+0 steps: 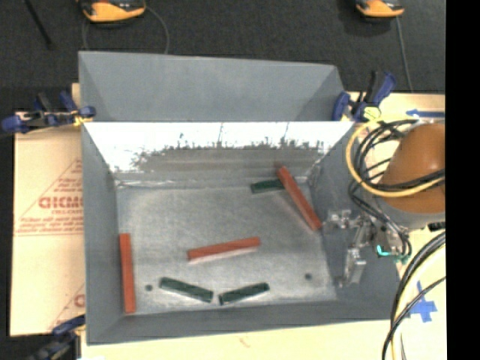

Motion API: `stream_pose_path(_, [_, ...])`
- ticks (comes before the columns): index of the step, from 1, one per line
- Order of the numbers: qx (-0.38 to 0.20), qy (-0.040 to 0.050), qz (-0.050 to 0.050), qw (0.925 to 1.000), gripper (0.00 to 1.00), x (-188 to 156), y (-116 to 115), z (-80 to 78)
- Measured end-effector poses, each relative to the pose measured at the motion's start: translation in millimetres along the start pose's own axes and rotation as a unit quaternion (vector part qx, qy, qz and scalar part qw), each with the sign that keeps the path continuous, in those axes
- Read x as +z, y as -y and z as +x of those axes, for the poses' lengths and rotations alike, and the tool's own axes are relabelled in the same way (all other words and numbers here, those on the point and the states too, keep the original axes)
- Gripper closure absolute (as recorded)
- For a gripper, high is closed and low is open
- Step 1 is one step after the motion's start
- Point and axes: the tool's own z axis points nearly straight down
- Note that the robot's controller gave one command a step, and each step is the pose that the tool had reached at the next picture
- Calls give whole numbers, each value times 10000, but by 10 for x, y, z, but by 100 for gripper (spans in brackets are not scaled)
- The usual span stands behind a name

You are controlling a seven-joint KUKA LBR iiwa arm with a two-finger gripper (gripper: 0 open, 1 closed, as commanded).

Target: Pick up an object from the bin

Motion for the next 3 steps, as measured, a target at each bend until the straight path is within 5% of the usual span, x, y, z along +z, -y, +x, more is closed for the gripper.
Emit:
stream_pose_path(1, [-412, 28, -9, 9991, 0, 697, -717, -331])
stream_pose_path(2, [-674, 64, -22, 9977, 0, 615, -1706, -906])
stream_pose_path(3, [-663, 43, 5, 9978, 100, 622, -1646, -889])
